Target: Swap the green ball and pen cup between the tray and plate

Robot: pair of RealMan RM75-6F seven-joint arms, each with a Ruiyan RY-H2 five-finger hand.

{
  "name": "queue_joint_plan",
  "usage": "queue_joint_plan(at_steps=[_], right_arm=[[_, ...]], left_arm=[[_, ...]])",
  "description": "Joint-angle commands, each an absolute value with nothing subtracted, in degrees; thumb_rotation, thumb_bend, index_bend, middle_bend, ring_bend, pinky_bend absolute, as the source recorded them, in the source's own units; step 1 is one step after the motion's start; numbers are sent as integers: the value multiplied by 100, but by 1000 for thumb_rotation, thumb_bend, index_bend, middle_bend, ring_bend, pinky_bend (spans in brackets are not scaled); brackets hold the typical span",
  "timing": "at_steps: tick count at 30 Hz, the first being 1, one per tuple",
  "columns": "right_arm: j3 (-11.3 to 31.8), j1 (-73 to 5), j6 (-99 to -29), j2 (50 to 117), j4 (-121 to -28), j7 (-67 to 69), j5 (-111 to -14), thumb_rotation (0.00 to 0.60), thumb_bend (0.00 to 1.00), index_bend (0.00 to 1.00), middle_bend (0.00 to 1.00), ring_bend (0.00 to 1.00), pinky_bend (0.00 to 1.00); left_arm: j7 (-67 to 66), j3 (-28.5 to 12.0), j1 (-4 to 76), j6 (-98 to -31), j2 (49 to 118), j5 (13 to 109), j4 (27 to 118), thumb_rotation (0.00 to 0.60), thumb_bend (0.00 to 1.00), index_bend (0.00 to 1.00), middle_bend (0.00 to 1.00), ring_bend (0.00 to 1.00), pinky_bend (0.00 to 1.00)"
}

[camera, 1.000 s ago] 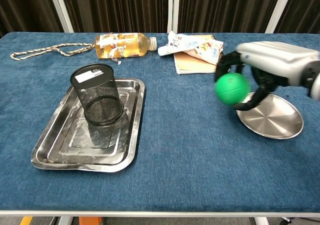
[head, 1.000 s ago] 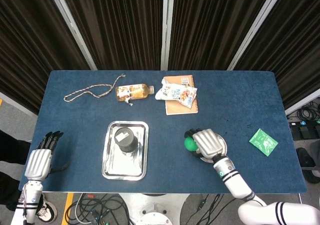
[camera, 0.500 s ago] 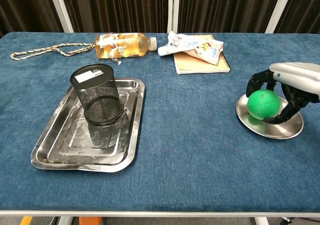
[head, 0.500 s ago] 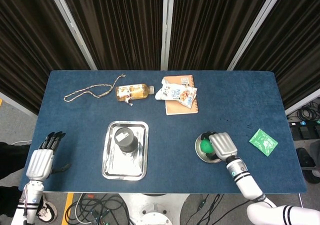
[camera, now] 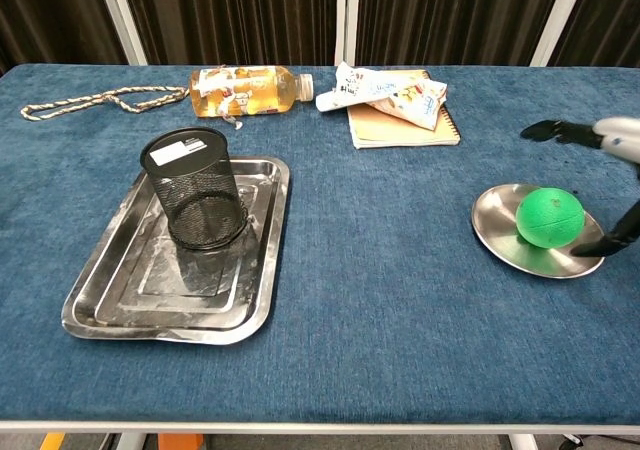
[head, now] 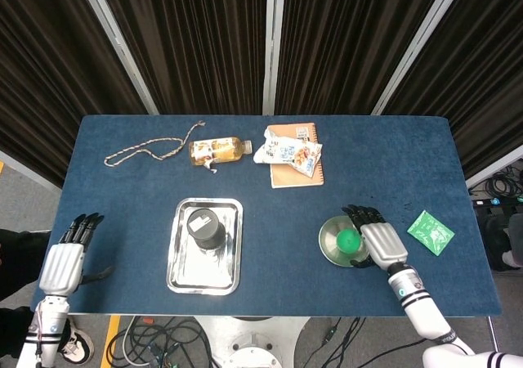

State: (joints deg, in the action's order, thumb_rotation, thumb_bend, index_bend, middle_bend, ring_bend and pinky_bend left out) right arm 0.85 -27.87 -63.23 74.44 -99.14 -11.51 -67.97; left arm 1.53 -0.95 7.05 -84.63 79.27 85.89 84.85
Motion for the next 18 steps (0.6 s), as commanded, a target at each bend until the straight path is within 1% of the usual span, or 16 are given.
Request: queue_joint_plan(at_steps=[1,4,7,10,13,18], right_arm=[[-103,-2054,-7498,7336,-9676,-313,-7770,600,0,0,9,0,0],[-222,-1524,-8423,7634,-8949,-284,-8185,600,0,0,0,0,0],[-305,-1074,-8984,7956,-8356,-207,-8289,600,0,0,0,0,0],[-289,-767,-9376,8200,-7843,-51,-8365,600,0,0,0,0,0],[-233,-573,-9583,8356,-7444,95,-8391,600,0,0,0,0,0],[-114,-481,-9548,8432,-7223,286,-8382,600,0,0,0,0,0]], left_arm=[[135,-101,654,-8521,7864,8576,8578,600,33,100,82,37,228],[58,-94,599,-8569,7843,8552,8613,600,38,100,81,37,228],[50,-99,549,-8595,7867,8502,8615,600,39,100,81,37,214],[-31,-106,507,-8596,7897,8435,8594,600,38,100,81,37,207],[-146,-103,463,-8554,7916,8325,8626,600,39,100,82,35,203],[-199,-117,432,-8530,7936,8263,8626,600,39,100,81,20,187]])
